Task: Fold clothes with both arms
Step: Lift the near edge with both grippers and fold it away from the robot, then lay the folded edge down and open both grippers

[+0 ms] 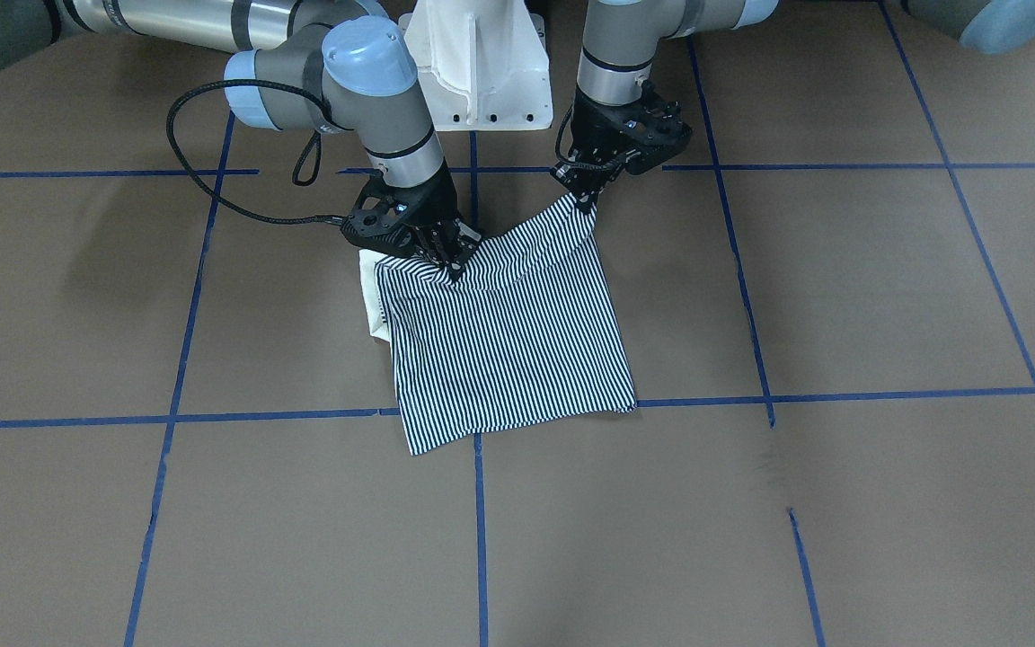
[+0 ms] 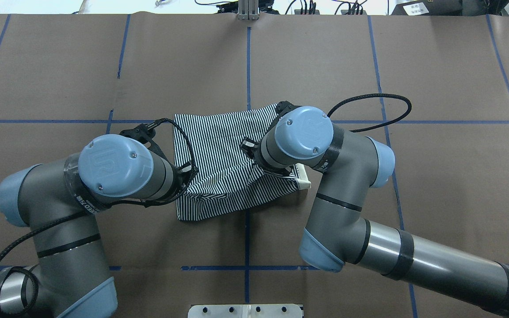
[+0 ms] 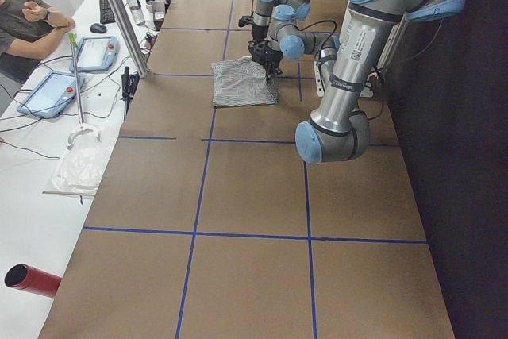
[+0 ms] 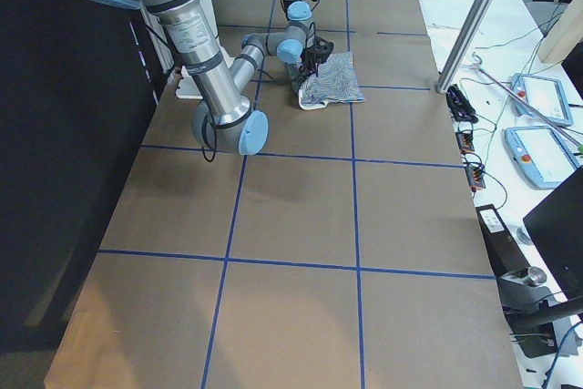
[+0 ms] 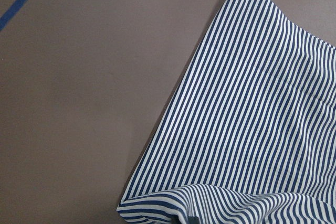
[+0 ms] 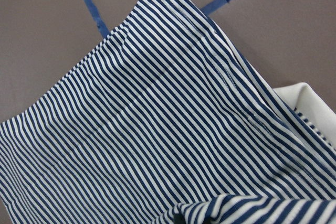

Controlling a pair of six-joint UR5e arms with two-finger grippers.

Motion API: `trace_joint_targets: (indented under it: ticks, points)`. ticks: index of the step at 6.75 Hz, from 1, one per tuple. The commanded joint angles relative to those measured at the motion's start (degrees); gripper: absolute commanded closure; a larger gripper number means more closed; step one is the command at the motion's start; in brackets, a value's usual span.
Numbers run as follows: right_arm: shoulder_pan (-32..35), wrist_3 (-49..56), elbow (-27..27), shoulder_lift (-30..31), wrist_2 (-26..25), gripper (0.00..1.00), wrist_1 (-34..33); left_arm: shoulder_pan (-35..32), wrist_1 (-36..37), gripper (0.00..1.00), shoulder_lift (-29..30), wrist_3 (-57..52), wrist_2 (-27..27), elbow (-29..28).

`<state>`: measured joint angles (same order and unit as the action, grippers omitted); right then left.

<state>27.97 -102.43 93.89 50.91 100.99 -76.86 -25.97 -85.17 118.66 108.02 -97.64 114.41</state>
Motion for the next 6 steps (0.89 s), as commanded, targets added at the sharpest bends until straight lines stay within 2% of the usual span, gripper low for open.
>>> trace_joint_targets:
  ticks: [1,2,3,4,6]
  points:
    - [4.3,1.3,-12.5,-8.9,0.2,0.91,2.4,-7.6,-9.4,0.37,3.7,-1.1,-0.3,-13.0]
    - [6.9,1.4,-23.3,-13.6,0.4,0.01,7.8,-12.9,-12.1,0.00,6.8,-9.1,-0.2,-22.1]
    - [9.9,6.1,-28.0,-15.1,1.5,0.00,11.0,-17.6,-12.8,0.00,6.9,-16.1,-0.2,-23.2]
    - [12.4,8.3,-30.2,-15.1,3.8,0.00,11.1,-19.0,-13.1,0.00,6.5,-19.2,-1.1,-23.2]
    - [15.2,13.1,-31.4,-14.7,7.8,0.00,10.8,-18.9,-12.7,0.00,6.7,-19.5,-5.3,-22.3]
